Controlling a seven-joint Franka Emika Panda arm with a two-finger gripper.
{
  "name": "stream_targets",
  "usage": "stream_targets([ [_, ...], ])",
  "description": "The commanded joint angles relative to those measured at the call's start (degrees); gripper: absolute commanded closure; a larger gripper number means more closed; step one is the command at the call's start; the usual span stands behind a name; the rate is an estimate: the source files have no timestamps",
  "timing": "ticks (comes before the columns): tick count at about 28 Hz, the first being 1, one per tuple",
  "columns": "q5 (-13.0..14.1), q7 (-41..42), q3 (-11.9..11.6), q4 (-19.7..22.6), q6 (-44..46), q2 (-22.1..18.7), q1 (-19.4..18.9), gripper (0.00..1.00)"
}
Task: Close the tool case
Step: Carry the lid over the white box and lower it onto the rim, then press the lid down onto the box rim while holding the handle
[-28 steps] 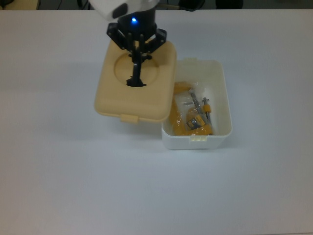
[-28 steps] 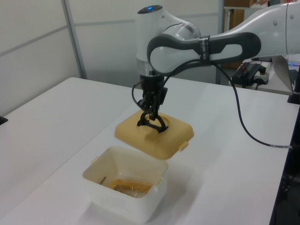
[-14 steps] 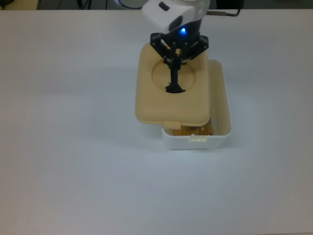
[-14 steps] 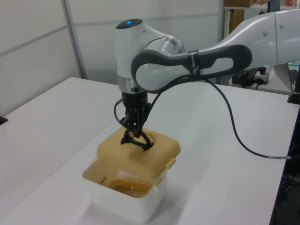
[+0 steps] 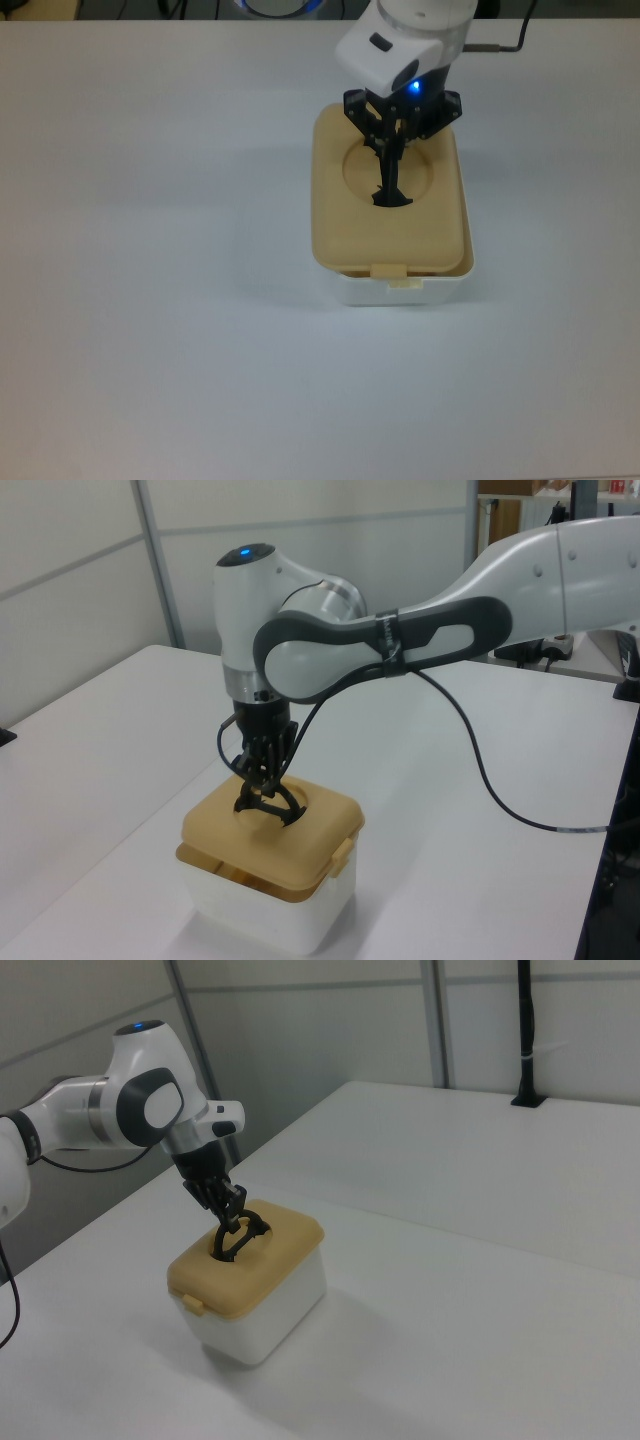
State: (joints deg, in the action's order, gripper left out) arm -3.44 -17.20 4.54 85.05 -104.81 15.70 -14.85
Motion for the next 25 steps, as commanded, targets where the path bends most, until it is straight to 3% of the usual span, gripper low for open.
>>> stream_targets([
  [1, -0.25, -0.82, 0.56, -2.52, -1.53, 2.32, -0.36, 1.0],
  [25, -1.48, -0.91, 0.65, -1.9, 2.33, 0.83, -1.59, 1.0],
])
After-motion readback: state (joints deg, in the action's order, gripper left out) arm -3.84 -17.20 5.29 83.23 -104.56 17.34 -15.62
